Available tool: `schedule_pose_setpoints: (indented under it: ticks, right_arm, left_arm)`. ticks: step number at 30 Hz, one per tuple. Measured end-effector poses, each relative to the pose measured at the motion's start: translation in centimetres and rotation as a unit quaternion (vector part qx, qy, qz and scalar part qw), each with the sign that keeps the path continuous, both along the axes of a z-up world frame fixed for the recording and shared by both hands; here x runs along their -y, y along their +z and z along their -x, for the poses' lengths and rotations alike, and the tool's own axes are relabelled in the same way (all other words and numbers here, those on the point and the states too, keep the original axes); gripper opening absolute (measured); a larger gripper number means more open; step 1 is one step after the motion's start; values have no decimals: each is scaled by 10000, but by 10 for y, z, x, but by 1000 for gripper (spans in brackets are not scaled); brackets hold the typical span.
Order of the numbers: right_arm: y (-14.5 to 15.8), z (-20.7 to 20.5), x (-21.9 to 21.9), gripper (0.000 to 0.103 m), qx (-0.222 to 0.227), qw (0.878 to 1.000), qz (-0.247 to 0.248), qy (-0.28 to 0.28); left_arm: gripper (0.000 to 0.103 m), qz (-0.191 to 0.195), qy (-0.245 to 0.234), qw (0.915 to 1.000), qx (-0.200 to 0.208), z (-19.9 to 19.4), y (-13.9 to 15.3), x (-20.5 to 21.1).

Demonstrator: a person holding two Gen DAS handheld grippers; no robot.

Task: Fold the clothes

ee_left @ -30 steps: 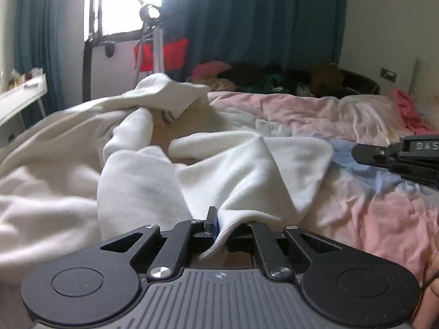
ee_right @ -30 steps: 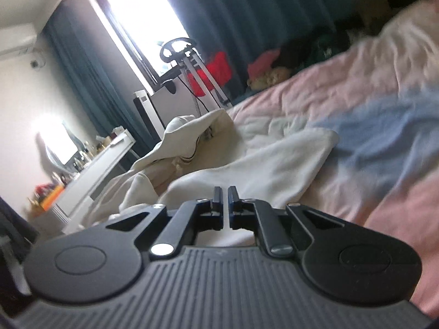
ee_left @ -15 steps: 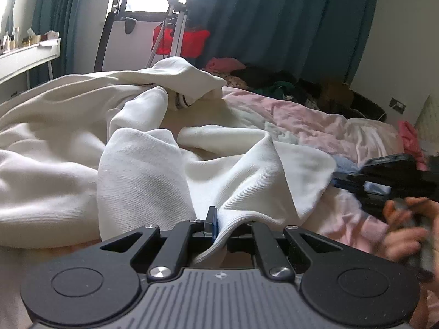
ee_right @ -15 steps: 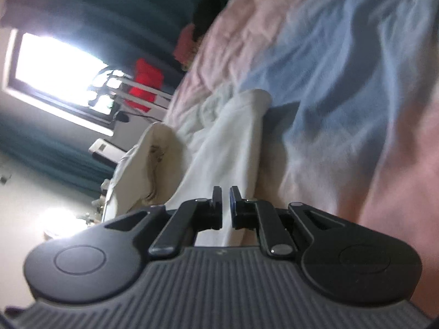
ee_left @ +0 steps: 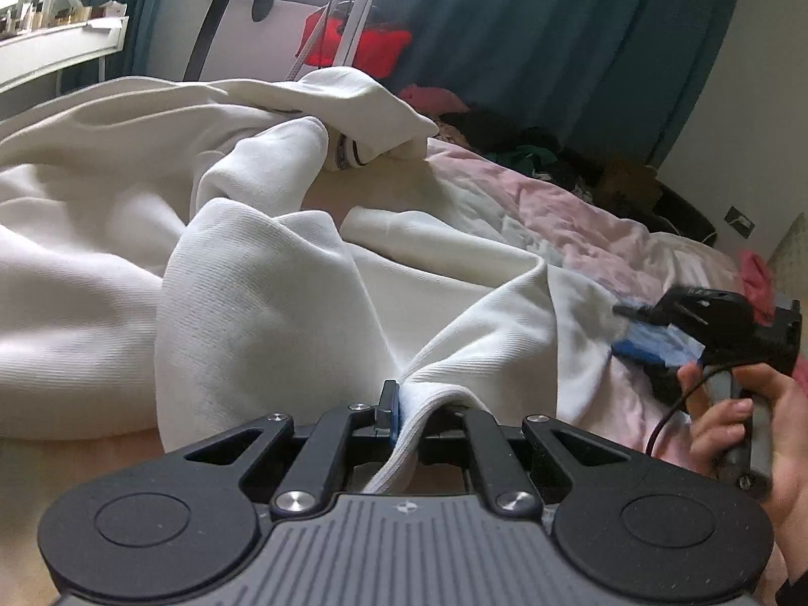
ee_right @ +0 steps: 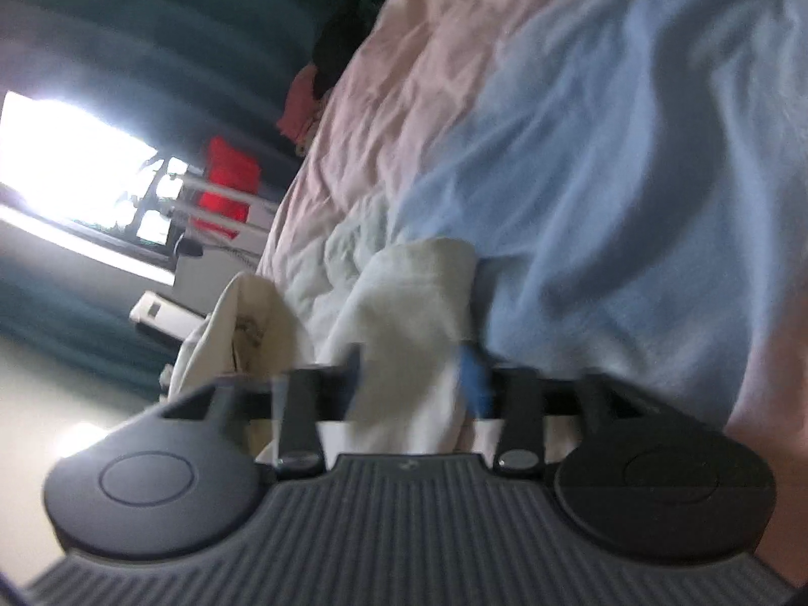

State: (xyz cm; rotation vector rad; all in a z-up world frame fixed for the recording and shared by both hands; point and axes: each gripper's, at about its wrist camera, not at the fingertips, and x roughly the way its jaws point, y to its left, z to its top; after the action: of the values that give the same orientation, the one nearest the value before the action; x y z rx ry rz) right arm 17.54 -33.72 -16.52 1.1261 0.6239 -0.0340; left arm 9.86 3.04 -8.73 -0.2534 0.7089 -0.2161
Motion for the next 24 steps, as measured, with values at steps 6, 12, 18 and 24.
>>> schedule_pose_setpoints:
  ticks: [6, 12, 18, 24]
  right_arm:
    - [-8, 1, 3, 62, 64, 9997, -64, -232]
    - [-24, -28, 7, 41, 269, 9996, -116, -32]
    - [-2, -47, 14, 6, 387, 9991, 72, 149]
    - [70, -38, 28, 6, 1066, 9896, 963, 22]
  left_arm:
    - [8, 168, 59, 9998, -34, 2, -1, -4]
    - [8, 159, 84, 9998, 36, 4, 0, -3]
    - [8, 118, -18, 9998, 138, 7, -1, 4]
    - [12, 338, -453, 9983, 161, 3, -2, 17]
